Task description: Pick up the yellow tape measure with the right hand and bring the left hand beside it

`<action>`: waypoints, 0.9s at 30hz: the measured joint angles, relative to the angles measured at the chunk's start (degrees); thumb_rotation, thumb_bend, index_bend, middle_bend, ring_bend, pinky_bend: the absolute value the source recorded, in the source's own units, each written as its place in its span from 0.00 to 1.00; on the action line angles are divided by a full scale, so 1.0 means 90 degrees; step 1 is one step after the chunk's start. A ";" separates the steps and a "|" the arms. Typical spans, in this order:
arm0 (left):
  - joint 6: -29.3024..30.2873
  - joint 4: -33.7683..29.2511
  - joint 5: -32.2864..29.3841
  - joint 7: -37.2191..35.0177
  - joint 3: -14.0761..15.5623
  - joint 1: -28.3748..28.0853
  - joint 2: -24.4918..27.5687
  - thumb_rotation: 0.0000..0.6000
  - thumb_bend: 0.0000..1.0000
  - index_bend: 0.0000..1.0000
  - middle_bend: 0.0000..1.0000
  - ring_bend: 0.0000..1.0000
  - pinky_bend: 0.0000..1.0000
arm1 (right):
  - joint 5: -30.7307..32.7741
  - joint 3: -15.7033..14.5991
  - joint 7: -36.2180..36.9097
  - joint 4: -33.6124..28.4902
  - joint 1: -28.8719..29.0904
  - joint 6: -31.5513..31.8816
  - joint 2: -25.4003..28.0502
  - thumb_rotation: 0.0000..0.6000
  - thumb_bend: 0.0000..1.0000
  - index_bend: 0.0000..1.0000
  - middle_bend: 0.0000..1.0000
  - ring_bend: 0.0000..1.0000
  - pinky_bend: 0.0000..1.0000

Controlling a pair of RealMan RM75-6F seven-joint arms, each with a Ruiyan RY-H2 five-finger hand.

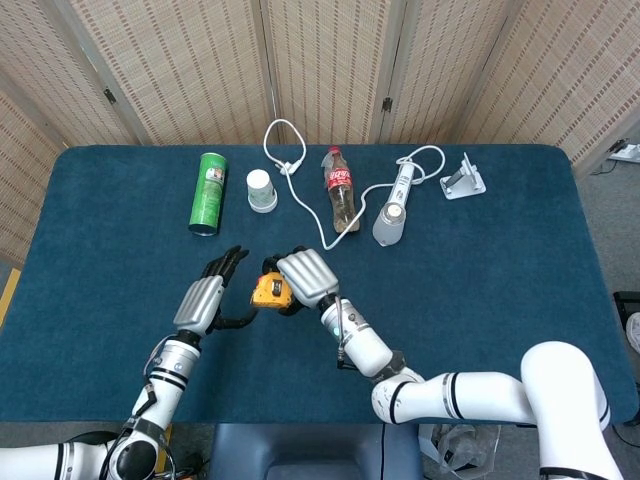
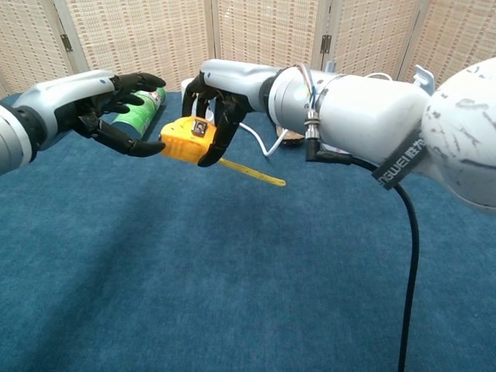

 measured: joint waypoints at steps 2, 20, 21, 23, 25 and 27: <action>0.0024 -0.0015 -0.0021 0.0042 -0.0004 -0.0023 -0.0022 1.00 0.32 0.00 0.00 0.00 0.00 | 0.0003 -0.0011 0.0013 0.0024 0.0010 0.0001 -0.0009 1.00 0.16 0.58 0.51 0.43 0.28; 0.0160 -0.0023 -0.0304 0.0311 -0.0045 -0.0200 -0.0164 1.00 0.32 0.00 0.00 0.00 0.00 | -0.0026 -0.0098 0.0159 -0.0010 0.0028 -0.0011 0.0044 1.00 0.16 0.58 0.51 0.43 0.28; 0.0173 -0.0011 -0.0327 0.0327 -0.0049 -0.0207 -0.0170 1.00 0.32 0.00 0.00 0.00 0.00 | -0.0031 -0.0103 0.0170 -0.0017 0.0022 -0.0006 0.0056 1.00 0.16 0.58 0.51 0.43 0.28; 0.0180 0.0000 -0.0364 0.0330 -0.0054 -0.0213 -0.0178 1.00 0.32 0.00 0.00 0.00 0.00 | -0.0037 -0.0113 0.0183 -0.0023 0.0015 -0.0002 0.0072 1.00 0.16 0.58 0.51 0.43 0.28; 0.0184 0.0022 -0.0411 0.0353 -0.0051 -0.0222 -0.0181 1.00 0.32 0.00 0.00 0.00 0.00 | -0.0044 -0.0125 0.0198 -0.0031 0.0008 -0.0006 0.0092 1.00 0.16 0.58 0.51 0.43 0.28; 0.0198 0.0044 -0.0447 0.0375 -0.0046 -0.0228 -0.0183 1.00 0.32 0.00 0.00 0.00 0.00 | -0.0050 -0.0144 0.0200 -0.0037 0.0004 -0.0010 0.0108 1.00 0.16 0.58 0.51 0.43 0.28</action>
